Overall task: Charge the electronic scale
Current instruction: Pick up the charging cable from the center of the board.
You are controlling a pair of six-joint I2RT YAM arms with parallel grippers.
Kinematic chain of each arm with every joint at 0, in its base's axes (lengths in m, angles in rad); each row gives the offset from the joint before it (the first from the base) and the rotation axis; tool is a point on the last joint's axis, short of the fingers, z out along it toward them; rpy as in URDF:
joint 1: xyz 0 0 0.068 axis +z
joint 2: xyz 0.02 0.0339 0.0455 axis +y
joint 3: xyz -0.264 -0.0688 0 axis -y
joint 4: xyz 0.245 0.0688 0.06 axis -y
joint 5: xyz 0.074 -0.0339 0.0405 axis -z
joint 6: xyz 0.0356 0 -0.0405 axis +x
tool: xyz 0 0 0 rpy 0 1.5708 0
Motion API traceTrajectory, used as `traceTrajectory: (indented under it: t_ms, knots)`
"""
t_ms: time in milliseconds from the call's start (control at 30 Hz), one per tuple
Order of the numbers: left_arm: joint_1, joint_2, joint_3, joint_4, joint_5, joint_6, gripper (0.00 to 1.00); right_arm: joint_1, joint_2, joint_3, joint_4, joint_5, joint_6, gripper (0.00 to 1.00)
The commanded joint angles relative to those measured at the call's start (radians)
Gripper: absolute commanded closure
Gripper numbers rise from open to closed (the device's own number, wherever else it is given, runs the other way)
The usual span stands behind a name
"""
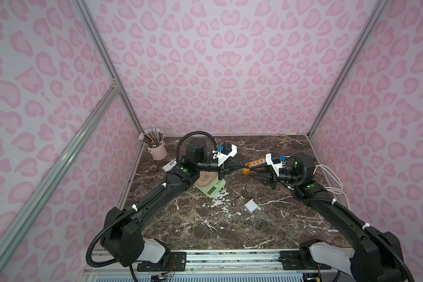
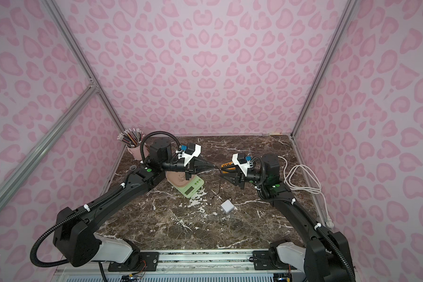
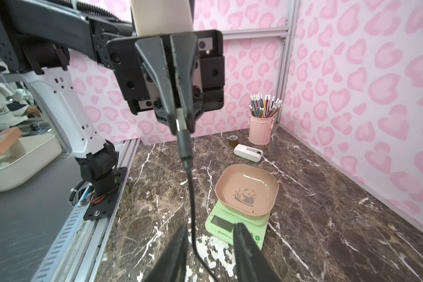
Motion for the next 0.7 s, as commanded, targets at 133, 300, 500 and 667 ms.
traceTrajectory:
  t_ms: [133, 300, 500, 667]
  knots:
    - [0.0, -0.04, -0.054, 0.364, 0.016, -0.252, 0.94, 0.019, -0.017, -0.093, 0.676, 0.119, 0.412, 0.53]
    - [-0.001, -0.054, -0.09, 0.497, 0.02, -0.338, 0.94, 0.059, -0.006, -0.092, 0.805, 0.192, 0.494, 0.48]
    - [-0.012, -0.054, -0.098, 0.549, 0.016, -0.374, 0.94, 0.11, 0.039, -0.034, 0.828, 0.179, 0.514, 0.47]
    - [-0.018, -0.051, -0.099, 0.569, 0.016, -0.387, 0.94, 0.13, 0.065, -0.005, 0.848, 0.164, 0.533, 0.48]
